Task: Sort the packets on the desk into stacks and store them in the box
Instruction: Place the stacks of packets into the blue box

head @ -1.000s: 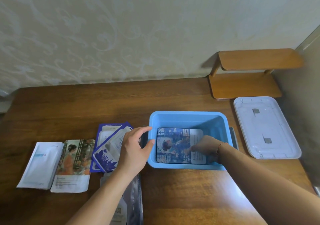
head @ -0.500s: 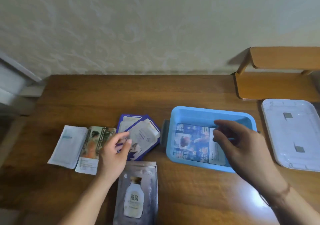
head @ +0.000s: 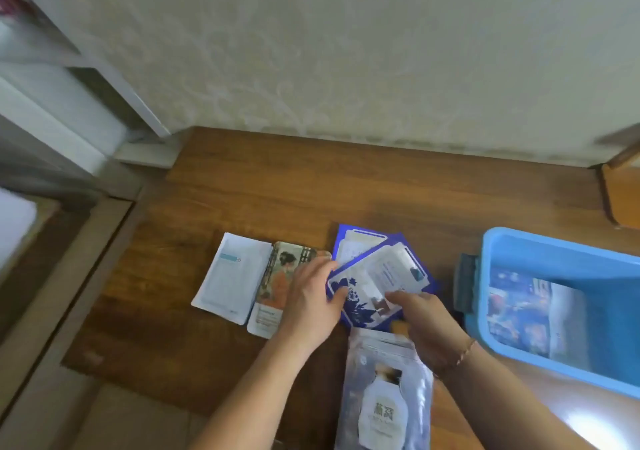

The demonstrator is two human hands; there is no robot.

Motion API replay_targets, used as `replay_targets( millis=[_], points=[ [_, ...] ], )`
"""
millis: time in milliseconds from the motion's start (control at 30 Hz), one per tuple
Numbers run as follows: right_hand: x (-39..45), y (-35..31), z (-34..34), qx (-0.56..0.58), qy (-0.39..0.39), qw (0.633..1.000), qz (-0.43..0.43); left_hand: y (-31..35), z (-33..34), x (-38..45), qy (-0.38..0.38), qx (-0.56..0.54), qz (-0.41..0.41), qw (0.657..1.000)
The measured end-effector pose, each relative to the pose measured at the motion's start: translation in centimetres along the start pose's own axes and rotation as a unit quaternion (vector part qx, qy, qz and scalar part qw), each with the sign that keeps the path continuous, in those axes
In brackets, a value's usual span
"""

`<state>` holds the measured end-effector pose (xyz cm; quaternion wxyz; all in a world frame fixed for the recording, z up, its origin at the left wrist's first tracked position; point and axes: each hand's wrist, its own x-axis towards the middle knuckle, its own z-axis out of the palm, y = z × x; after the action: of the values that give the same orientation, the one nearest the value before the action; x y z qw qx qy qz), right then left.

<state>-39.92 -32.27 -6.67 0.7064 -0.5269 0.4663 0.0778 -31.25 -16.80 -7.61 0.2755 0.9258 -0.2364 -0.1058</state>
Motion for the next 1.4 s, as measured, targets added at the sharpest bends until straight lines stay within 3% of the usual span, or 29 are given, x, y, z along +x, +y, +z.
replay_targets(
  millis=[133, 267, 400, 633, 867, 1033, 1267, 1400],
  points=[
    [2.5, -1.4, 1.6, 0.062, 0.083, 0.995, -0.01, -1.5, 1.2, 1.1, -0.038, 0.122, 0.089, 0.988],
    [4.2, -2.2, 2.7, -0.071, 0.082, 0.994, -0.033, -2.6, 1.9, 0.8, -0.054, 0.179, 0.125, 0.975],
    [4.5, -2.6, 3.1, -0.044, 0.123, 0.991, 0.017, -3.0, 1.8, 0.8, -0.067, 0.19, 0.145, 0.969],
    [6.0, -3.3, 4.1, -0.046, 0.13, 0.988, 0.073, -4.0, 2.1, 0.6, -0.081, 0.15, 0.158, 0.973],
    [6.5, -1.7, 5.0, -0.111, 0.189, 0.976, -0.008, -5.2, 2.4, 0.3, -0.072, 0.095, 0.161, 0.98],
    [9.2, -4.9, 4.4, -0.129, 0.226, 0.963, -0.069, -6.2, 1.6, -0.7, -0.046, 0.058, 0.197, 0.978],
    [12.5, -8.1, 3.9, -0.27, 0.239, 0.928, -0.09, -9.5, 0.5, -4.6, 0.045, 0.0, 0.13, 0.991],
    [10.4, -7.1, 4.2, -0.343, 0.258, 0.893, -0.132, -11.2, 0.2, -7.1, 0.022, 0.051, 0.082, 0.995]
  ],
)
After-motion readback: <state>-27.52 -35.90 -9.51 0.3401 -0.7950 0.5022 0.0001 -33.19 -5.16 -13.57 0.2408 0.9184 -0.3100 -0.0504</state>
